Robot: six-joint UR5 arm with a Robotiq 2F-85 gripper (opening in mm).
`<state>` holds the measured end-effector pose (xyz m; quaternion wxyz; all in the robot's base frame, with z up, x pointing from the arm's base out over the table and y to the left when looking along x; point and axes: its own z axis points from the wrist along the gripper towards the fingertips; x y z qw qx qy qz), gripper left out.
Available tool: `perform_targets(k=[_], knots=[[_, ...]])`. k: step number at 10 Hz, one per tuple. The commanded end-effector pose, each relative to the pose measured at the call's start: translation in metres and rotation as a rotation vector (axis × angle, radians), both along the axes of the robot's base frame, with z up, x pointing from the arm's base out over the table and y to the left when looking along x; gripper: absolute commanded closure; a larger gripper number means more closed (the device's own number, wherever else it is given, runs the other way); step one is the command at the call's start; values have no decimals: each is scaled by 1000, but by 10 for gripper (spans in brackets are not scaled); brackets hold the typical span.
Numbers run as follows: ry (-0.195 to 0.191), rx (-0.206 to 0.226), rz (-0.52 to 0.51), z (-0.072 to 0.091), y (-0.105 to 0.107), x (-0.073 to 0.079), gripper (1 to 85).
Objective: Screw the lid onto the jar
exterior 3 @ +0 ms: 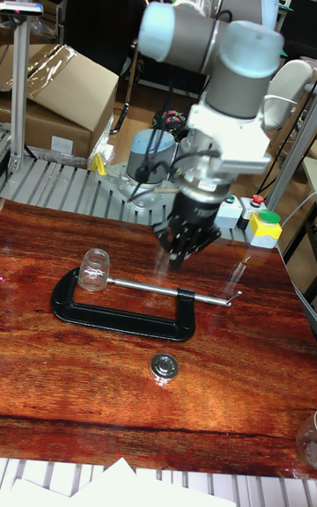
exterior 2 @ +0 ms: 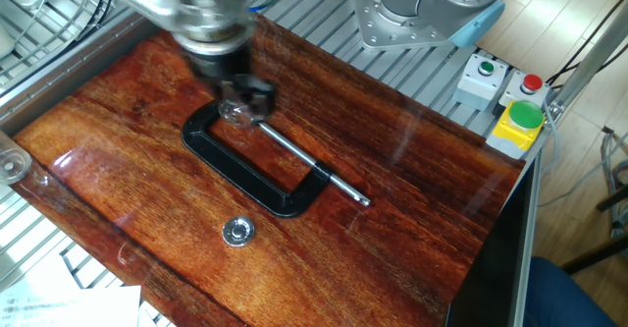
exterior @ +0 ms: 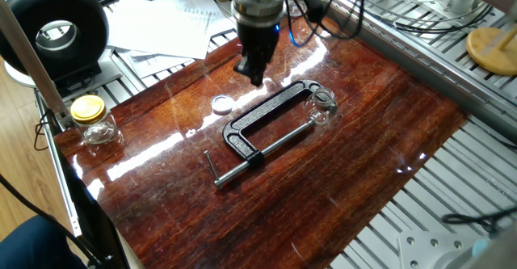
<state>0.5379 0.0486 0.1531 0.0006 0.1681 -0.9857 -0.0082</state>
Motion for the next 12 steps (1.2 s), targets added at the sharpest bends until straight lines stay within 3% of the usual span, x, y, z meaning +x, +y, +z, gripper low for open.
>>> perform_targets(k=[1,3,6,8,10,12], knots=[[30,43,38,0,-24,24,840],[65,87,-13,18,-26,20,840],[31,108,-58,16,-21,31,840],[28,92,-83,17,-25,31,840],[22,136,-55,18,-14,32,840],[-11,104,-36,17,-22,40,840]])
